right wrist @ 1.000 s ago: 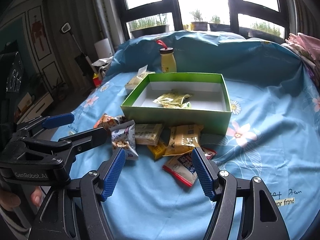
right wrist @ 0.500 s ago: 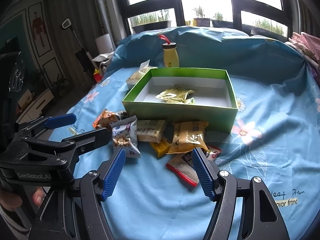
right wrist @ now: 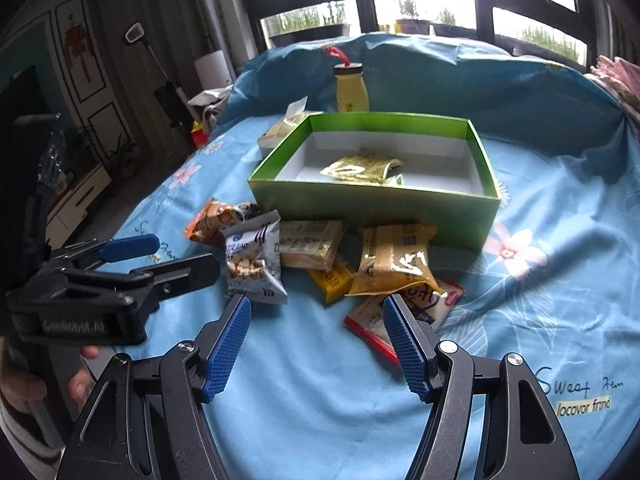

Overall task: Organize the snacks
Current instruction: 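Move the grippers toward the white QuoQuo snack bag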

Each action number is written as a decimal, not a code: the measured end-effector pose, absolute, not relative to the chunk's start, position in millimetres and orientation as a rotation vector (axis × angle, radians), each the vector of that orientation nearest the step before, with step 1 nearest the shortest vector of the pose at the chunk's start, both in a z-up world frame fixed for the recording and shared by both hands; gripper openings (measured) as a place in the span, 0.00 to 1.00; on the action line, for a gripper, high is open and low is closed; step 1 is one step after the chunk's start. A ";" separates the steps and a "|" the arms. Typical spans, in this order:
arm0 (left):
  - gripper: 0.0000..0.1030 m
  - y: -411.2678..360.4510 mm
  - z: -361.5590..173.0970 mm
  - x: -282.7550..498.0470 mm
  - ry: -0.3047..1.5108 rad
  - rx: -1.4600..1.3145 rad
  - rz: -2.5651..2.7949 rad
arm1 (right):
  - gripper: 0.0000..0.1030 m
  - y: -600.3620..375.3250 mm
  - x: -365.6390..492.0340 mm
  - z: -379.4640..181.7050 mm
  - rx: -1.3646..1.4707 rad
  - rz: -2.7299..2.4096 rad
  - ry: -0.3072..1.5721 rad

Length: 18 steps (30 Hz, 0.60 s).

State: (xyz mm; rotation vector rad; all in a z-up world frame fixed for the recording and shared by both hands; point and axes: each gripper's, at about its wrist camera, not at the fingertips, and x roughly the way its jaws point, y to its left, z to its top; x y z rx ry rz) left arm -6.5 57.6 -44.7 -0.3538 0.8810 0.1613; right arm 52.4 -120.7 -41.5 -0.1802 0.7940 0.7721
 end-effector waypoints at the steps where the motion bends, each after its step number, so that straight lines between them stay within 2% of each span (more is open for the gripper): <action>1: 0.99 60.8 -47.7 -7.6 0.887 -0.366 0.166 | 0.67 -119.1 53.1 -44.2 -0.183 0.776 0.801; 10: 0.99 92.7 -78.4 -14.8 0.940 -0.539 0.130 | 0.67 -100.2 53.6 -67.6 -0.214 0.837 0.850; 18: 0.99 93.2 -82.8 -6.1 0.928 -0.565 0.077 | 0.67 -79.7 54.8 -80.9 -0.244 0.895 0.858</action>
